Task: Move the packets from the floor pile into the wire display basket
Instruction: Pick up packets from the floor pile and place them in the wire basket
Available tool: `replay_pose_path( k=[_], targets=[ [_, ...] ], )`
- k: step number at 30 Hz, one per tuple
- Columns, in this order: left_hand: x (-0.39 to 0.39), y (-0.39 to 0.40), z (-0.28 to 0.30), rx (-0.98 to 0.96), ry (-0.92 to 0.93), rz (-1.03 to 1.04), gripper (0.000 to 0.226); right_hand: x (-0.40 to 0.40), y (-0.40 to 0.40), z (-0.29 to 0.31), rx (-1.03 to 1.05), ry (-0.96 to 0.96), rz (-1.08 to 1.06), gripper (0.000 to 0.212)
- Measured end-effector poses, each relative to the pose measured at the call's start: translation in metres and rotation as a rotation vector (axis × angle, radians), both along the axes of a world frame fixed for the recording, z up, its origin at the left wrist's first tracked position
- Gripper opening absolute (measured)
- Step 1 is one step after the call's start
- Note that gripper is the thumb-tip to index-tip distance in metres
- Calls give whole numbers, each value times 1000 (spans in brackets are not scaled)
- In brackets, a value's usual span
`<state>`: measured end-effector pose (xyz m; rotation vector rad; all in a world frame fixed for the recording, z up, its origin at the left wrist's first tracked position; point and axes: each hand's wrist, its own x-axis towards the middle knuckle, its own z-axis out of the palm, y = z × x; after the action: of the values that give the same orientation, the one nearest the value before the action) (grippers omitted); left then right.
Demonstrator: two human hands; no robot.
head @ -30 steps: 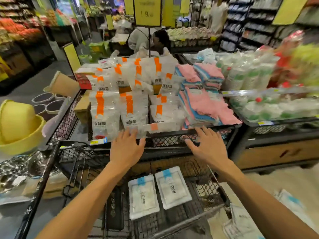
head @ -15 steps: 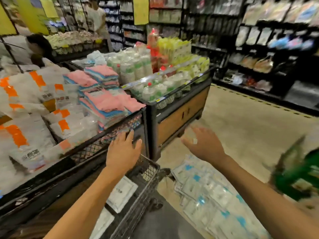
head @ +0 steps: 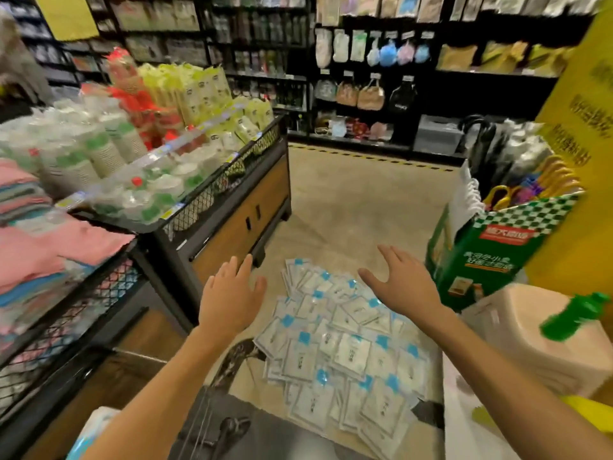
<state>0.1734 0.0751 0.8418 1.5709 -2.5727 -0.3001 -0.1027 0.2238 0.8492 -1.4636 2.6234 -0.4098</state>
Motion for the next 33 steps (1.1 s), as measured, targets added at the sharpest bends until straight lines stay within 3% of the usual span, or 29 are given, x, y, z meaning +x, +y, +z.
replay_pose_path(
  k=[10,21,26,33],
  targets=[
    [-97,-47,-42,22,-65,-126,60,-90,-6,-57,93,41,-179,79],
    [-128,-163,-182,274,-106,-200,64,-114,-70,-169,262,-74,-364,81],
    [-135,-191,-283,363,-193,-182,71,-126,-101,-269,335,-133,-391,84],
    [-152,-208,-491,379,-259,-139,75,-146,-121,-483,389,-210,-410,96]
  ],
)
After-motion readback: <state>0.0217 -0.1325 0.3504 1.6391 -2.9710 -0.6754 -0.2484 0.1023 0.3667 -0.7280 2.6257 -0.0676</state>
